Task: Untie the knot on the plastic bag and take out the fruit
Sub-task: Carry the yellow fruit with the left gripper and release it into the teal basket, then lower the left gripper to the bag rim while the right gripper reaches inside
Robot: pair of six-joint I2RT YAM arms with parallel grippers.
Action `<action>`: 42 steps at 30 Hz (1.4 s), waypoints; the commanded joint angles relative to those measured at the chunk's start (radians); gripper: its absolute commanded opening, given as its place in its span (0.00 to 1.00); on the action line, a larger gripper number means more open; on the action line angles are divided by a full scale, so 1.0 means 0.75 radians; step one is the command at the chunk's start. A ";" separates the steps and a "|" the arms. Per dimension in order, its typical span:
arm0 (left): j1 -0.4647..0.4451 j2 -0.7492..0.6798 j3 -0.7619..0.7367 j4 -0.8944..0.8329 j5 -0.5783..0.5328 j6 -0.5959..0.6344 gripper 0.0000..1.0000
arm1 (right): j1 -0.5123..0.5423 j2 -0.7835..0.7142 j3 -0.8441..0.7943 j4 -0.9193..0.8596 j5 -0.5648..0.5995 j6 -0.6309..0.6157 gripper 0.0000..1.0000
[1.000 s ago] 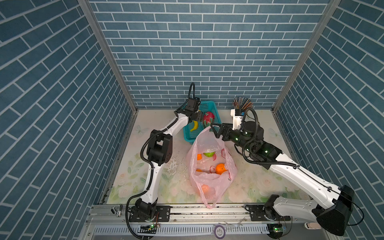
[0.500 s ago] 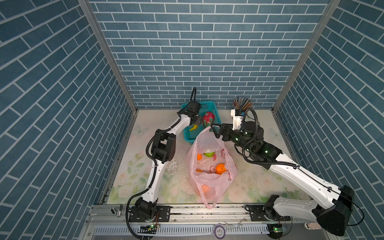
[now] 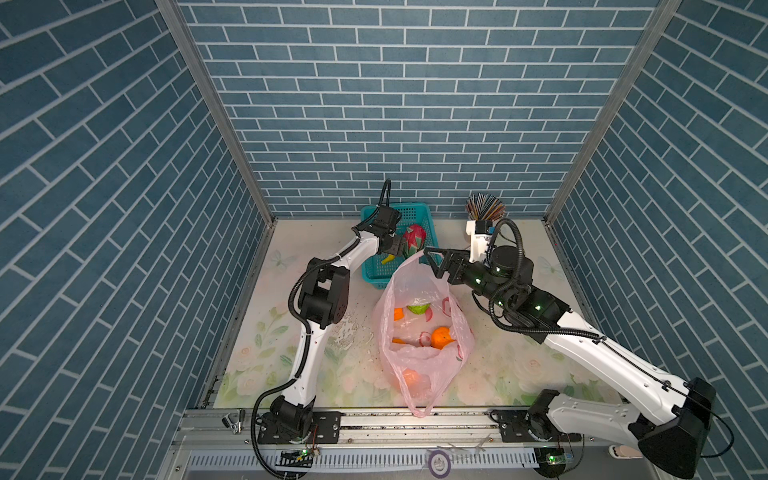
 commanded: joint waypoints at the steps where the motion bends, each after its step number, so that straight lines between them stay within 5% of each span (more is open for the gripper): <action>1: 0.012 -0.113 -0.033 0.042 0.009 -0.030 0.87 | -0.003 -0.044 -0.022 0.033 -0.010 0.057 0.90; 13: 0.012 -0.526 -0.314 0.171 0.075 -0.100 0.87 | 0.004 -0.116 -0.081 0.031 -0.041 0.077 0.89; 29: 0.012 -1.374 -1.132 0.742 0.652 -0.261 0.87 | 0.106 -0.136 -0.130 -0.163 -0.127 -0.045 0.81; 42: -0.010 -1.583 -1.360 0.427 0.738 -0.112 0.87 | 0.251 -0.264 -0.302 -0.322 -0.074 0.011 0.86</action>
